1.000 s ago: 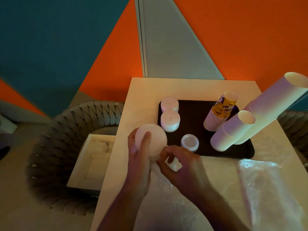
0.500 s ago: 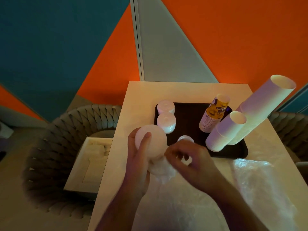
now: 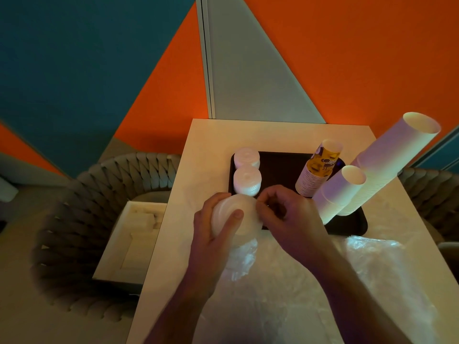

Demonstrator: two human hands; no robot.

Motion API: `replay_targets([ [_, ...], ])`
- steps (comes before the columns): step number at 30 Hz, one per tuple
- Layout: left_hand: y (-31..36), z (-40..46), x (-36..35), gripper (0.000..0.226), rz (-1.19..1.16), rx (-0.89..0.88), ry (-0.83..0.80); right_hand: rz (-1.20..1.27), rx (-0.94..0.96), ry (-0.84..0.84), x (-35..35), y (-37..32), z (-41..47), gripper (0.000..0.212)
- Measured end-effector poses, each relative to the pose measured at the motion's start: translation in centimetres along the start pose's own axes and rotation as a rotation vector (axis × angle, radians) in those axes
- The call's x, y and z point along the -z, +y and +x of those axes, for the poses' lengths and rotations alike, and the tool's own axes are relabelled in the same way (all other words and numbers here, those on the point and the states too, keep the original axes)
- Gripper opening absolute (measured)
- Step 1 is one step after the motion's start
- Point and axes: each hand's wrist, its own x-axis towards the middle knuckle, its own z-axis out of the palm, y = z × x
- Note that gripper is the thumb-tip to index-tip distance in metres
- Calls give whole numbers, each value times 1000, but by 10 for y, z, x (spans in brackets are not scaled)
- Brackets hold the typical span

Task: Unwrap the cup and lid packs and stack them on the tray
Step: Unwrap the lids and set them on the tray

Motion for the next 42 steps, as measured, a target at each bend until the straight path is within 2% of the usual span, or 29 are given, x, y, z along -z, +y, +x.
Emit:
replay_targets([
  [4, 2, 1, 0, 42, -27, -2, 38, 214, -139, 19, -1, 3, 2, 11],
  [6, 6, 2, -1, 38, -27, 25, 48, 363, -234, -75, 0, 1, 3, 14],
  [9, 8, 3, 0, 39, -22, 22, 40, 413, -303, -208, 1, 3, 2, 24],
  [12, 1, 4, 4, 44, 20, 13, -1, 621, -403, -143, -1, 11, 4, 25],
  [15, -3, 2, 11, 50, 5, 39, -29, 849, -534, 23, -1, 33, 12, 18],
  [16, -2, 1, 13, 46, -8, 44, -39, 801, -525, 71, -1, 46, 15, 19],
  [19, -3, 1, 16, 40, -7, 49, -32, 340, -374, 148, -6, 94, 23, 23],
  [24, -15, 6, 19, 53, 49, 81, 36, -217, -163, 71, -25, 169, 32, 31],
  [27, -17, 6, 24, 58, 66, 80, 37, -346, -137, 16, -37, 187, 33, 30],
  [31, -17, 7, 29, 52, 63, 95, 48, -531, -257, -105, -49, 200, 22, 36],
  [42, -14, 3, 27, 50, 51, 95, 47, -571, -285, -139, -46, 191, 18, 45],
])
